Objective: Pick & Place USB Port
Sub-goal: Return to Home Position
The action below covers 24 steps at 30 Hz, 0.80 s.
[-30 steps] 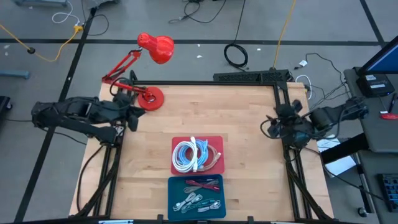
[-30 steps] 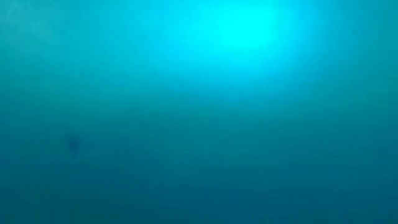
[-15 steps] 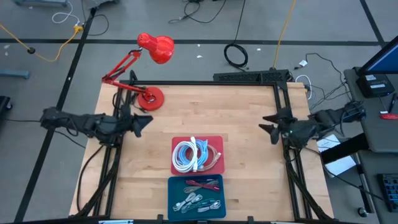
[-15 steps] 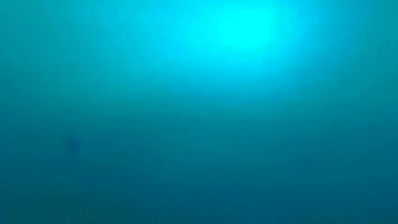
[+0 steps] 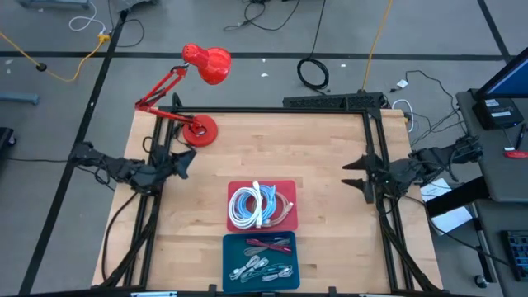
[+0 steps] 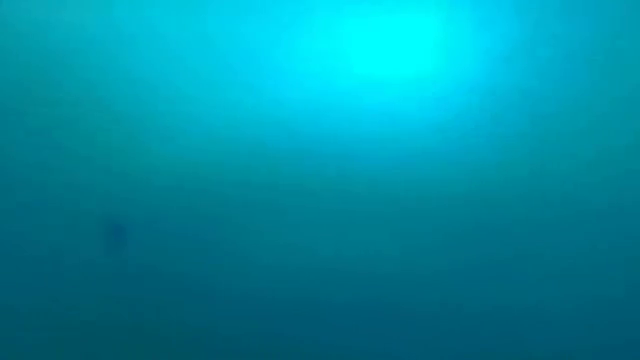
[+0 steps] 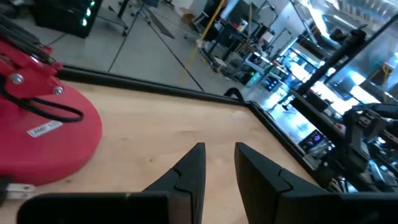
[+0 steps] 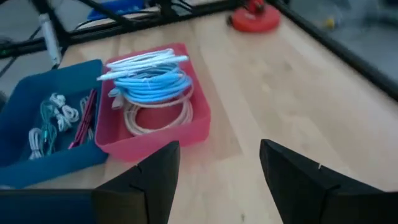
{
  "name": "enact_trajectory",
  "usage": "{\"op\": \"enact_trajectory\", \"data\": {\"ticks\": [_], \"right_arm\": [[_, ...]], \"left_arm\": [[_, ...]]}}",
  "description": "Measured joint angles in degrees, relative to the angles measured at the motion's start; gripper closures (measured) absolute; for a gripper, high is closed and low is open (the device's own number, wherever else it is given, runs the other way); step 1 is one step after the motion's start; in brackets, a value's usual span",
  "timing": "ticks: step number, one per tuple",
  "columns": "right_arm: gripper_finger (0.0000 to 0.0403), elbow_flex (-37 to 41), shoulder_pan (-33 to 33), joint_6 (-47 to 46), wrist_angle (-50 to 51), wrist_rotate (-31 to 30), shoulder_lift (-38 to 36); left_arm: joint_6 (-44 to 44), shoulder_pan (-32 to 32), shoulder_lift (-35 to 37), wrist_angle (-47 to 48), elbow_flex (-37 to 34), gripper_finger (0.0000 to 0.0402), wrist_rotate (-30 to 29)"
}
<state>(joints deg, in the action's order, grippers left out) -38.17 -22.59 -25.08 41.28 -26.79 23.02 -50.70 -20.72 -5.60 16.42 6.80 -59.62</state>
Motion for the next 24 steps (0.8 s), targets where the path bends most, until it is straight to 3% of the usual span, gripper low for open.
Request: {"op": "enact_trajectory", "data": {"ticks": [5,10,18,24], "right_arm": [[0.0188,8.9,0.0,12.0,-14.9,-0.1,-4.0],[0.0188,18.8,0.0,13.3,-25.1,0.4,-10.5],[0.0188,29.4,0.0,11.0,-28.7,3.3,-22.6],[0.0188,30.3,-0.1,14.4,-29.9,4.4,-22.6]], "left_arm": [[0.5,-1.7,1.5,0.0,-0.8,0.0314,0.0],[3.5,-3.5,2.4,0.0,-0.8,0.0314,0.4],[8.8,-7.2,2.8,0.2,-0.8,0.0314,1.1],[17.8,-9.9,2.2,0.5,-0.8,0.0314,1.3]]}}
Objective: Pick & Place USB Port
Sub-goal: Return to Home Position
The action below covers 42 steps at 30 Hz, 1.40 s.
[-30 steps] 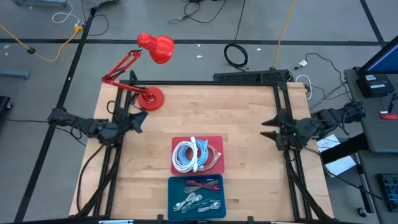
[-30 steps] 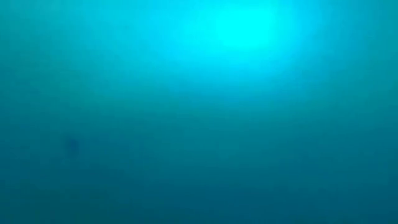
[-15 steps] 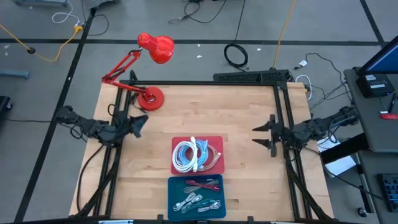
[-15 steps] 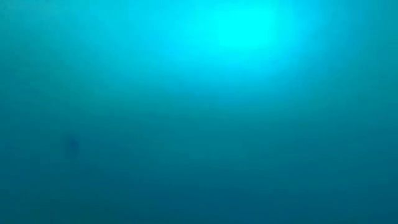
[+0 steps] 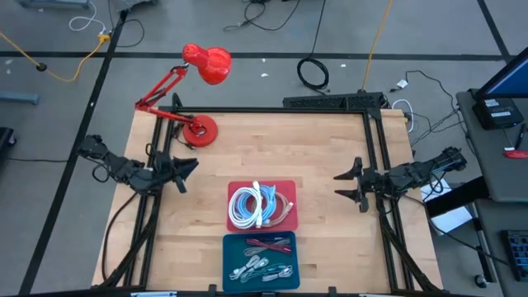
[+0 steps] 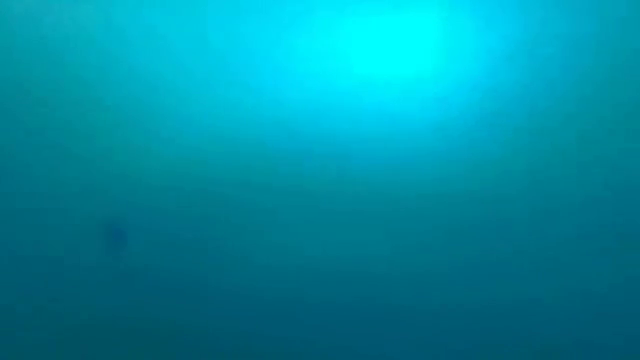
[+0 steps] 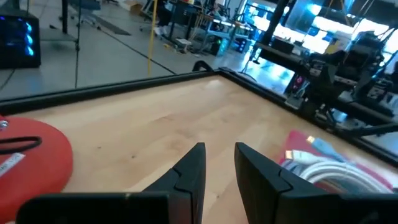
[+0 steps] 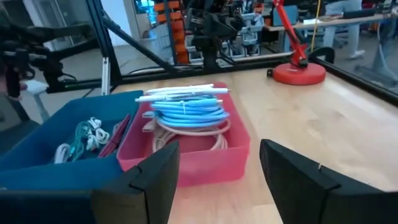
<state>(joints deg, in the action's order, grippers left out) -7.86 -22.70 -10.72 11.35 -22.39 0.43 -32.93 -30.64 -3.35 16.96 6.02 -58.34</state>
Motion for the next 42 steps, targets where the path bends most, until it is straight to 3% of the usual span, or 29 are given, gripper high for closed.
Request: {"op": "enact_trajectory", "data": {"ticks": [4,11,42], "right_arm": [[0.0188,0.1,0.0,1.0,0.2,-0.1,-0.3],[0.0188,0.2,0.0,1.0,-3.0,0.0,-0.2],[0.0188,0.4,0.0,1.0,-7.1,0.0,-0.2]], "left_arm": [[1.6,-0.1,-0.3,0.1,0.1,0.0314,-0.7],[12.8,-0.1,-0.4,-0.1,0.1,0.0314,0.0],[13.0,-0.1,-0.4,-0.1,0.1,0.0314,0.2]]}}
